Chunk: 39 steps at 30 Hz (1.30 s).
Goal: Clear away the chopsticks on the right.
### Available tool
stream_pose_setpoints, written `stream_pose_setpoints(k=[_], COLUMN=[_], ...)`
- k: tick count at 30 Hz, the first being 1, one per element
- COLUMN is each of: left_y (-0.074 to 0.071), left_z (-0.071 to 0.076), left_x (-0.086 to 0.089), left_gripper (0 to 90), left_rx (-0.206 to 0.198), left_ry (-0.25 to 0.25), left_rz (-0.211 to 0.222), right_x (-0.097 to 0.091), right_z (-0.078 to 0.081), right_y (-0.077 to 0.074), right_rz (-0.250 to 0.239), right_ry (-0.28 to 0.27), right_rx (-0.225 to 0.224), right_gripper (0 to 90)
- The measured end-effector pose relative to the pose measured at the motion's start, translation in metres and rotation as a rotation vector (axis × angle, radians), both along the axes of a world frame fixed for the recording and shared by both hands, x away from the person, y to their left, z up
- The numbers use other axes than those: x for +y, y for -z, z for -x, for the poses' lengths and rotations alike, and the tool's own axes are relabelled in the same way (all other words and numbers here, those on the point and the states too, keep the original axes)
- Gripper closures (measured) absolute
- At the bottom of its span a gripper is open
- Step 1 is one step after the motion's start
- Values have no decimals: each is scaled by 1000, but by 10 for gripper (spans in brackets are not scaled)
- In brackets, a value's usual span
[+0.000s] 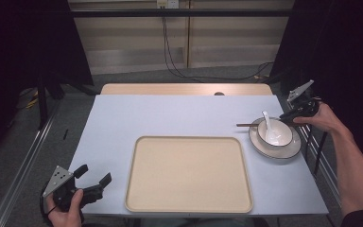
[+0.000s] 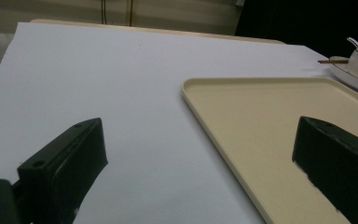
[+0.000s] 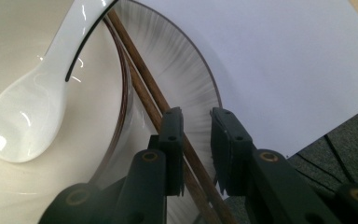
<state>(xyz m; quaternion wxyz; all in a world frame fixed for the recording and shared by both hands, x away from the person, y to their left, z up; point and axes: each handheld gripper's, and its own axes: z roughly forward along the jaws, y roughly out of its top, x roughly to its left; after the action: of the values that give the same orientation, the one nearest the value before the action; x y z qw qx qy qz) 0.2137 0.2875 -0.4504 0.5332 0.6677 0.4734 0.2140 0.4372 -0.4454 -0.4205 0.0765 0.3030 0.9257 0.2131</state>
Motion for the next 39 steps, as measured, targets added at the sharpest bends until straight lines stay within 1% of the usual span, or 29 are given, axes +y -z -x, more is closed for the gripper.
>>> stream_pose_setpoints(k=[1,6,8,11,15,18,22,23,24,27,29,31,32,36,37,39], left_y=[0,0,0,0,0,0,0,0,0,0,0,1,1,1,1,1], left_z=[0,-1,-1,0,-1,0,-1,-1,-1,-1,-1,-1,-1,-1,-1,-1], left_x=[0,0,-1,0,0,0,0,0,0,0,0,1,1,1,1,1], left_gripper=[28,28,28,28,28,28,28,28,28,28,28,28,28,28,28,28], left_rx=[1,0,1,0,2,2,2,3,3,4,4,4,4,4,4,5], left_ry=[3,-1,-1,-1,-5,-5,-4,-4,-4,-4,-5,-4,-4,-3,-2,-1], left_rz=[2,-1,-3,-1,-1,-1,-1,-2,-2,0,0,2,3,9,7,7], right_x=[0,0,1,2,4,5,7,7,7,8,8,9,9,10,10,10], right_z=[0,-1,-1,-2,-3,-4,-5,-5,-6,-6,-6,-7,-8,-8,-9,-9], right_y=[1,2,2,4,5,5,7,7,8,8,10,10,11,12,13,13], right_rz=[8,-2,-3,-1,-1,1,8,9,12,13,18,20,28,34,36,37], right_ry=[0,1,-5,-14,-20,-27,-48,-49,-56,-59,-75,-74,-82,-85,-92,-86], right_rx=[-2,1,0,17,10,16,-3,-1,-13,-5,-13,-20,-19,-19,-26,-29], right_gripper=[760,776,783,804,805,809,820,823,822,824,821,821,821,819,823,831])
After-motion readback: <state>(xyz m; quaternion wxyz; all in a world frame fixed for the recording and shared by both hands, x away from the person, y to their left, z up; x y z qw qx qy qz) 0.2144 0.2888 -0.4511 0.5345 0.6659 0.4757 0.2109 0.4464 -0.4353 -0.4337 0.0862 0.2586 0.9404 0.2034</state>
